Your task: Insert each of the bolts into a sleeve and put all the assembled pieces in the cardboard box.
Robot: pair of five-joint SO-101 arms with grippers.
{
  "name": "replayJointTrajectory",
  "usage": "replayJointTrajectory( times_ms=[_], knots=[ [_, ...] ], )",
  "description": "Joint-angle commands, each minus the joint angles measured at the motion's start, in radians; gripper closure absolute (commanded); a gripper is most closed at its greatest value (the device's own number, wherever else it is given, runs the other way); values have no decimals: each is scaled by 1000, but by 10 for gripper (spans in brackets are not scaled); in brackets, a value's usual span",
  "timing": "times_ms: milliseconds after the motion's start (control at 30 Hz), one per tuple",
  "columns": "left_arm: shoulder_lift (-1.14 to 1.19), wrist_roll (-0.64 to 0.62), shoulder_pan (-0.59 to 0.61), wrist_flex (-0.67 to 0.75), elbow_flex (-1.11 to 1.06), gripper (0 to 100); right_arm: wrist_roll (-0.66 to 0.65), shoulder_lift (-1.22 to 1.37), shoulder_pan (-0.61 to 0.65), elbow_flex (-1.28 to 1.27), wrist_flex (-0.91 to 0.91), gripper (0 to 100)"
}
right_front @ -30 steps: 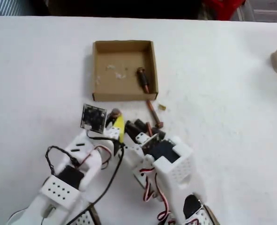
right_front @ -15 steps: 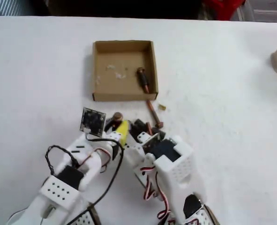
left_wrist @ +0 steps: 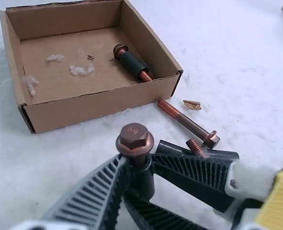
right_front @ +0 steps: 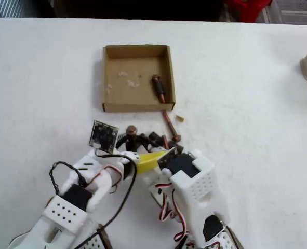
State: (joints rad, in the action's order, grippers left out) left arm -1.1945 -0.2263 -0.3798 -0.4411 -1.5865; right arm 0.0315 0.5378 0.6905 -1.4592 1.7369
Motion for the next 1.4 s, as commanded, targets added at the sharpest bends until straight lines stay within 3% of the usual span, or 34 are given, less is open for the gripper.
replayJointTrajectory(
  times_ms=[0,133,267,567,800,1133,1233,1367],
  knots=[
    [16,-14,18,11,-11,539,-9,-67,-30,5,22,982],
    [16,-15,160,127,-14,539,-9,-67,-30,3,22,982],
    [16,-15,219,144,-20,539,-9,-67,-28,3,22,982],
    [16,-15,211,153,-38,539,-9,-67,-28,3,22,982],
    [16,-94,182,146,81,541,-9,-67,-27,3,22,982],
    [16,-100,145,143,181,544,-9,-65,-27,3,21,982],
    [15,-100,145,60,218,605,-9,-65,-27,3,21,982],
    [-42,-100,145,-106,285,784,-9,-65,-27,3,21,982]
  ],
)
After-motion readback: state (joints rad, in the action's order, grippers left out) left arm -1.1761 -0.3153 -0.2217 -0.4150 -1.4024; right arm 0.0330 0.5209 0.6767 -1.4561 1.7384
